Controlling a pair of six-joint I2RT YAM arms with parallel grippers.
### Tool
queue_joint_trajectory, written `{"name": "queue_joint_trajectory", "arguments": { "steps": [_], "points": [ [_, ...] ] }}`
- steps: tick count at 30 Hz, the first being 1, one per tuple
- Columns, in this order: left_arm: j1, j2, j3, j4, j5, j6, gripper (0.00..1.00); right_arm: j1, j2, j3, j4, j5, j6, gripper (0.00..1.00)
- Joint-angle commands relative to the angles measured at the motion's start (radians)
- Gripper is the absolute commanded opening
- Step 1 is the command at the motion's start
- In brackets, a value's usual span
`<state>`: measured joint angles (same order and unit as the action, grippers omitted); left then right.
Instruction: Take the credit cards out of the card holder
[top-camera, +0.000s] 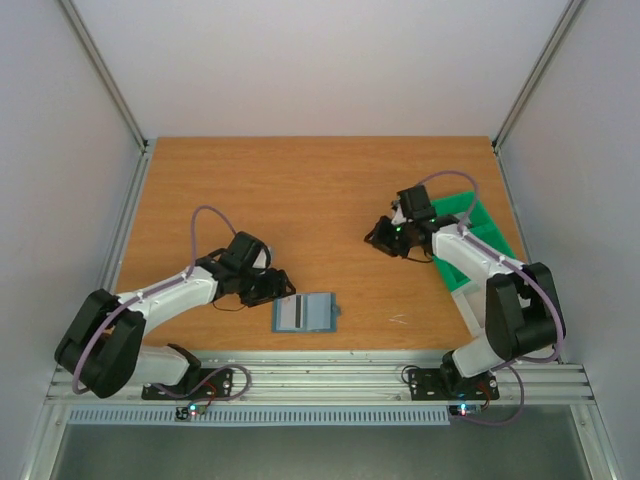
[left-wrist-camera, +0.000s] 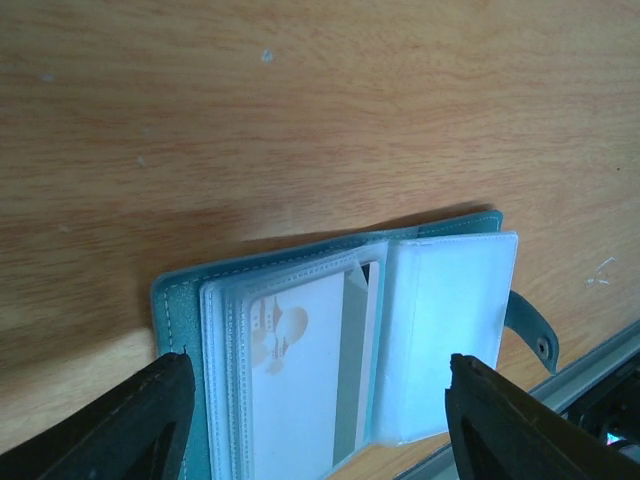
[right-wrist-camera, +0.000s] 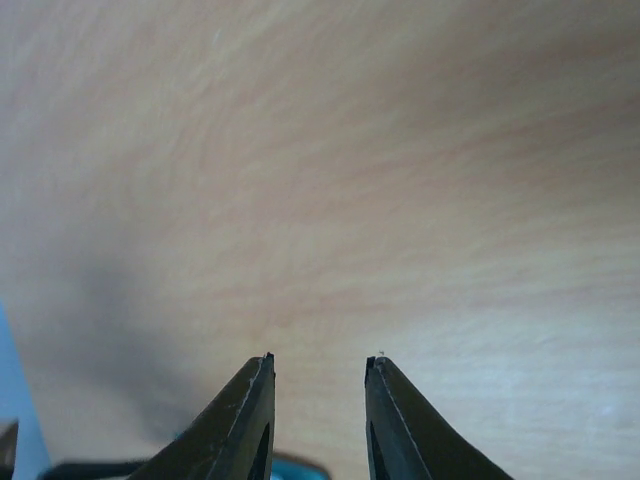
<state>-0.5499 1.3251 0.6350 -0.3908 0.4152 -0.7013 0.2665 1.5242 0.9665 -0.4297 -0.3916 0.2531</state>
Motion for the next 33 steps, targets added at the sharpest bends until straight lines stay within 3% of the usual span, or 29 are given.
{"name": "queue_joint_trajectory", "arguments": {
  "steps": [1, 5, 9, 19, 33],
  "points": [
    [0.004, -0.002, -0.043, 0.099, 0.042, -0.032, 0.69, 0.106, -0.051, -0.035, 0.049, -0.069, 0.004, 0.25],
    [0.004, -0.021, -0.080, 0.133, 0.050, -0.054, 0.65, 0.195, -0.065, -0.075, 0.076, -0.055, 0.029, 0.24],
    [0.004, -0.032, -0.101, 0.146, 0.057, -0.067, 0.51, 0.263, -0.062, -0.141, 0.194, -0.100, 0.067, 0.24],
    [0.004, -0.013, -0.085, 0.127, 0.042, -0.066, 0.29, 0.423, 0.038, -0.176, 0.335, -0.108, 0.135, 0.23],
    [0.004, -0.023, -0.150, 0.182, 0.056, -0.053, 0.11, 0.533, 0.185, -0.175, 0.468, -0.134, 0.192, 0.22]
  ]
}}
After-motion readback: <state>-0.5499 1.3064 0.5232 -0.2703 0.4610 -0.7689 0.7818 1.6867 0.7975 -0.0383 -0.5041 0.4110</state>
